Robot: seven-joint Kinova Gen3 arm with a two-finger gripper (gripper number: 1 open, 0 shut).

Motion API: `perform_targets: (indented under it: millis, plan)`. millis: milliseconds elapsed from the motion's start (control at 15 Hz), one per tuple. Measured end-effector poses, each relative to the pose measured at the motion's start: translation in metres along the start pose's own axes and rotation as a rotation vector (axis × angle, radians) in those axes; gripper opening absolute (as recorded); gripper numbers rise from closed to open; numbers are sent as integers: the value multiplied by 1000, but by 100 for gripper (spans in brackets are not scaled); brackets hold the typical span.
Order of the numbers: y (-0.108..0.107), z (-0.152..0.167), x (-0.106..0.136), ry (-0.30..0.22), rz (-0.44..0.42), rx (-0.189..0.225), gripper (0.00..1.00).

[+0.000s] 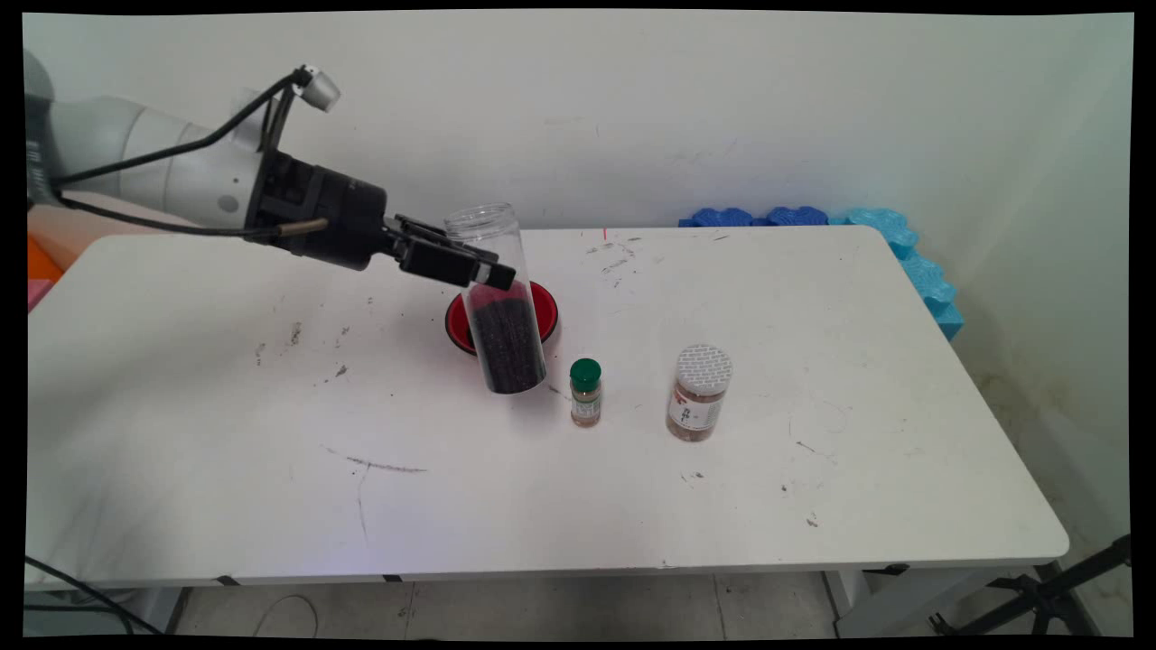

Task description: Pour the black seasoning powder in the red bowl

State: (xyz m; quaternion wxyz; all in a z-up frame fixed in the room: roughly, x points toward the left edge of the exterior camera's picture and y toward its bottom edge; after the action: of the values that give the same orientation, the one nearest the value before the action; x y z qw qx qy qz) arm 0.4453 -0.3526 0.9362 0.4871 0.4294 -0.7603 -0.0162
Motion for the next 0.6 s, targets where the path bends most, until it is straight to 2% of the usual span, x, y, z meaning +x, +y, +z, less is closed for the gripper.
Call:
perform_targets:
  millis: [200,600]
  plan:
    - [-8,5,0,4,-83,6,0]
    - [-28,16,5,30,-311,10,0]
